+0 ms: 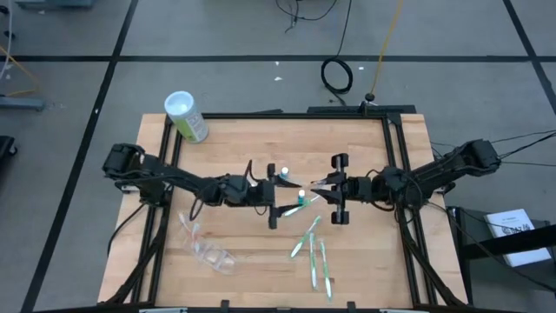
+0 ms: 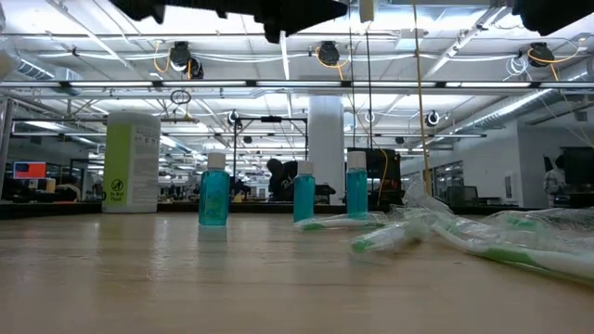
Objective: Pick & Place toothbrushing station
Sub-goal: Put the orange toothbrush into the transparent organizer
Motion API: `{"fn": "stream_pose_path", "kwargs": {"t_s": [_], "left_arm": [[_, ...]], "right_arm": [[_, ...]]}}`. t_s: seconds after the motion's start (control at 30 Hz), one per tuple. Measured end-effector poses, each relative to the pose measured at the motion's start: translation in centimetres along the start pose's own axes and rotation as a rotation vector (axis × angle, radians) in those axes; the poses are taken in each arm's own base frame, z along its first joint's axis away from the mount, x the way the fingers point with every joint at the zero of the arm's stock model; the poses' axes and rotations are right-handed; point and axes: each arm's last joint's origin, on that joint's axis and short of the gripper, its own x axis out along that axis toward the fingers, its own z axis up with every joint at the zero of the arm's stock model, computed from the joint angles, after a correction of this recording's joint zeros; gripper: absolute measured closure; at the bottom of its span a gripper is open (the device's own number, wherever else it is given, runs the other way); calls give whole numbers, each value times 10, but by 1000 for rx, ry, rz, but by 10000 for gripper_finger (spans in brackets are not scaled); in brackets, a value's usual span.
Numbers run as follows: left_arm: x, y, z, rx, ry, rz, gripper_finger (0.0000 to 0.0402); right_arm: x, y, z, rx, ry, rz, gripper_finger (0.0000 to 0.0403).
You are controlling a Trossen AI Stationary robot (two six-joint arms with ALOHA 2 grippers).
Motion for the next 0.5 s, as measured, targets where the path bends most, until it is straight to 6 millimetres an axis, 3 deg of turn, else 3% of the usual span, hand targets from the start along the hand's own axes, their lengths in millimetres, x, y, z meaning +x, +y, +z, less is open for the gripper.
{"fn": "stream_pose_path", "kwargs": {"t_s": [0.33, 0.5], "left_arm": [[10, 21, -10, -57, -34, -1, 149], [10, 22, -9, -53, -53, -13, 149]], "right_arm": [[2, -5, -5, 36, -32, 21, 384], [3, -6, -9, 58, -8, 21, 391]]}}
